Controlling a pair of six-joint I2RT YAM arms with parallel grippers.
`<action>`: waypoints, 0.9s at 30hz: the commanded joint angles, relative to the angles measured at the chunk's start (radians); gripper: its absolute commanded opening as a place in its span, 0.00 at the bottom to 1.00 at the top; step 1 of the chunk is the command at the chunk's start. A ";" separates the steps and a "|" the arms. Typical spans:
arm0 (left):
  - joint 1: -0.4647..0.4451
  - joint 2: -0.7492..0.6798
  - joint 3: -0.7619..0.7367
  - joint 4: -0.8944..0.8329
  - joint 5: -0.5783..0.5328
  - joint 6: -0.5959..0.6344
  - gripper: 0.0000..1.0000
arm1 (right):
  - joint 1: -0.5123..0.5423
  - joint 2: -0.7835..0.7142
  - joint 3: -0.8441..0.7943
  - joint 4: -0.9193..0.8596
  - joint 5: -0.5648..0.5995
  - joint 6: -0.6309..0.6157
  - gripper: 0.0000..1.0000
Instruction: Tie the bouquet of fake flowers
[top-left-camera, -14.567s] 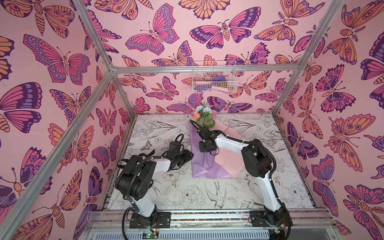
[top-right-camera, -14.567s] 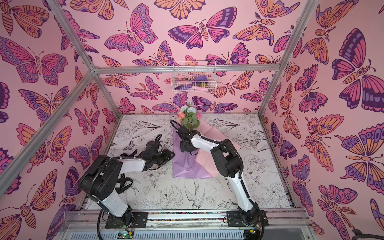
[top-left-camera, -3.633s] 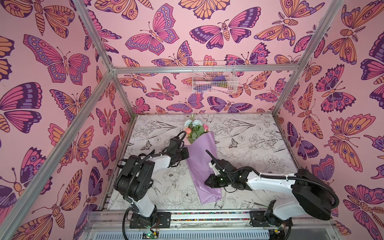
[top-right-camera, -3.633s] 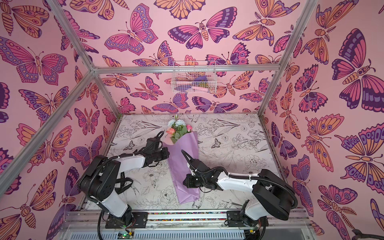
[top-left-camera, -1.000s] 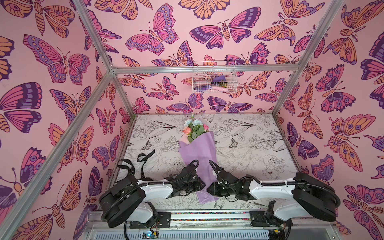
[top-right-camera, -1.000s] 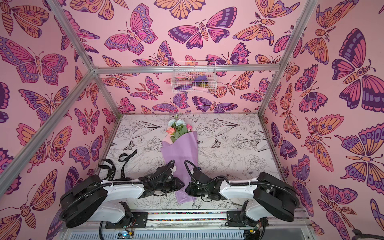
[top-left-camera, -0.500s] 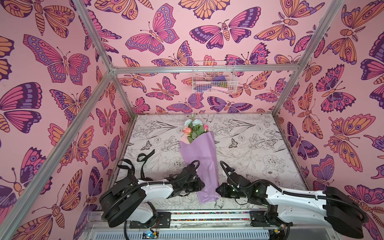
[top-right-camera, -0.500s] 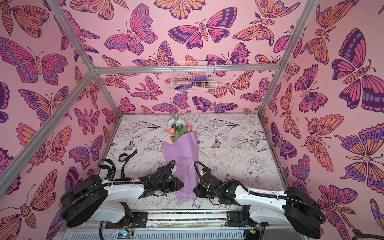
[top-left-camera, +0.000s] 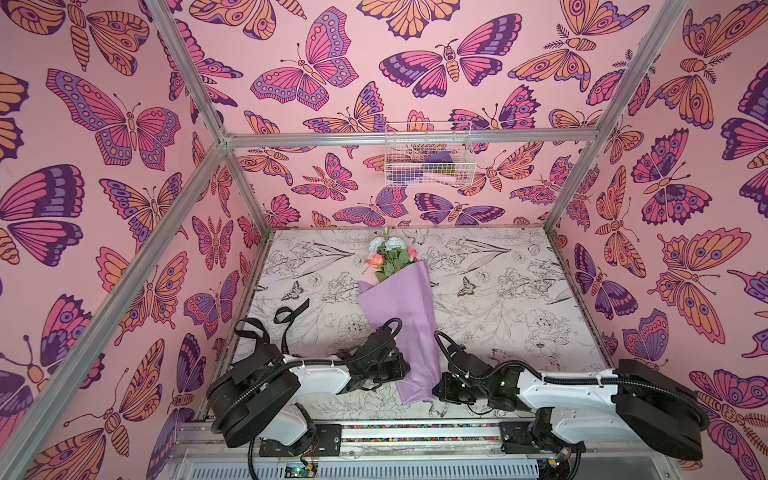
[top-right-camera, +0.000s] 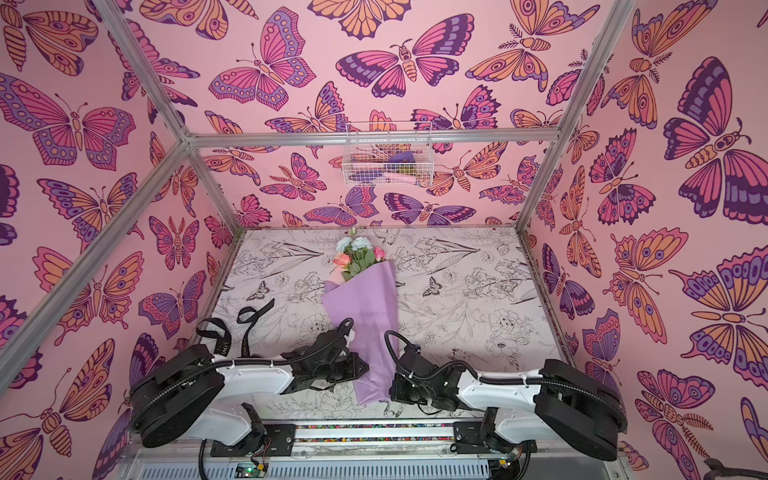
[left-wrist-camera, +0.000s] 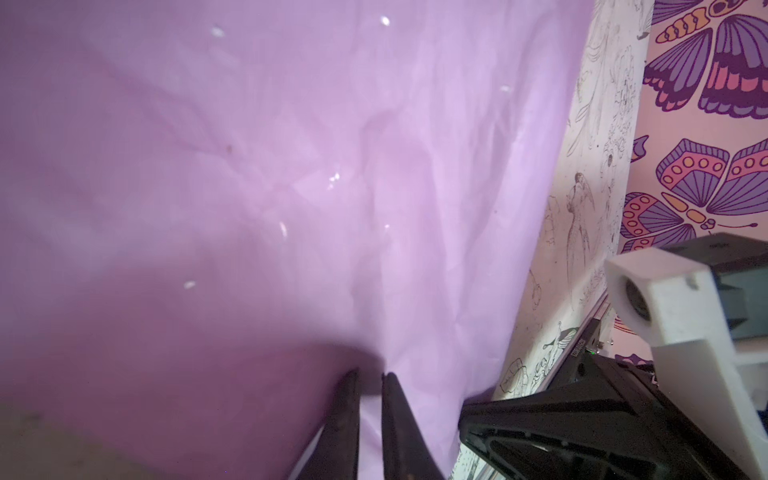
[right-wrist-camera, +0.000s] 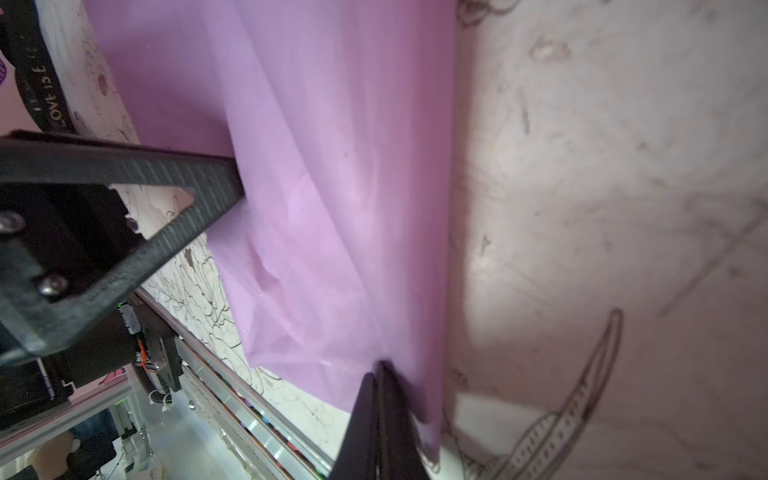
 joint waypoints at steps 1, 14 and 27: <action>0.001 0.053 -0.044 -0.135 -0.083 -0.014 0.15 | 0.001 0.001 -0.039 -0.031 0.015 0.038 0.06; 0.001 0.066 -0.044 -0.141 -0.080 -0.016 0.14 | -0.062 -0.314 0.017 -0.285 0.073 -0.018 0.11; 0.002 0.101 -0.033 -0.141 -0.064 -0.010 0.13 | -0.197 -0.025 0.152 0.032 -0.083 -0.143 0.15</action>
